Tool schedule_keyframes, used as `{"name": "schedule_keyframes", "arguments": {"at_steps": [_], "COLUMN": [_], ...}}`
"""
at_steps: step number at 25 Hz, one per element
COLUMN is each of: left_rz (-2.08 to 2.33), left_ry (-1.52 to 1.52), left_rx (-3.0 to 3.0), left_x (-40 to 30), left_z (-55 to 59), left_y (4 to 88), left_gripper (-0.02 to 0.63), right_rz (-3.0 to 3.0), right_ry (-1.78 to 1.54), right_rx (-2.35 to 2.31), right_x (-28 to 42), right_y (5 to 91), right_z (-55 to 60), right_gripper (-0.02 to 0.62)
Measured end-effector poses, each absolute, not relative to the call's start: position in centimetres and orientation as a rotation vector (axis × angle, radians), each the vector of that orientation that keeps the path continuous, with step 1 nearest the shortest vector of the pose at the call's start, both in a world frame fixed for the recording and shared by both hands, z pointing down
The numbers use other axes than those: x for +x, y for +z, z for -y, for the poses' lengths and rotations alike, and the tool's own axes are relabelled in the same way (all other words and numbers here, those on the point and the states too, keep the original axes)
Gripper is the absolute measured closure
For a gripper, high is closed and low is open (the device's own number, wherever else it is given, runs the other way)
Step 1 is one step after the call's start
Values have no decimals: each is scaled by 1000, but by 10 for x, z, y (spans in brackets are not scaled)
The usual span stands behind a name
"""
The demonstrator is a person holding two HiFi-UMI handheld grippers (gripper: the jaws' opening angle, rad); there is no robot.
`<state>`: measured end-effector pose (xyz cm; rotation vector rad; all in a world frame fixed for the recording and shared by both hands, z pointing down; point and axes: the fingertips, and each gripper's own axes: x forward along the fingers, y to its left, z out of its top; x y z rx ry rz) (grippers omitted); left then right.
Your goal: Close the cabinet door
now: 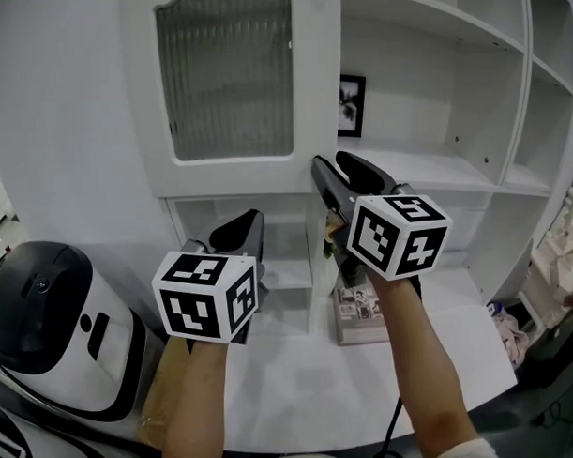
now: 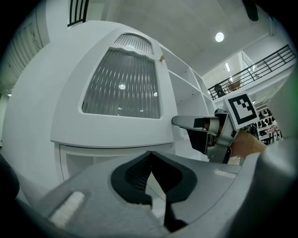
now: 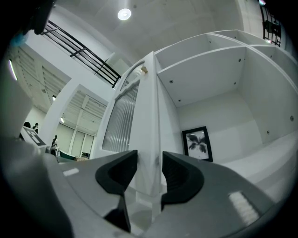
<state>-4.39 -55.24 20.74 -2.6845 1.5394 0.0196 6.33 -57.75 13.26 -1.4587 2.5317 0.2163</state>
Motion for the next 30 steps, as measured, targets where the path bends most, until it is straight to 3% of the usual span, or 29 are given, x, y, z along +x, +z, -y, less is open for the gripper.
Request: {"name": "schedule_keyframes", "arguments": {"at_steps": [20, 30], "left_rz": [-1550, -1555], "left_ry": [5, -5], "left_rx": [-2672, -2672], "left_x": [-59, -88], "left_z": [542, 524], "left_y": [205, 200], "left_gripper": [609, 609], "right_rz": [-2505, -2469], "right_ry": [192, 197], "right_rx": [-1537, -1648], "right_x": [66, 62], "right_y": [133, 138], "right_z": [582, 562], "right_gripper": [428, 494]}}
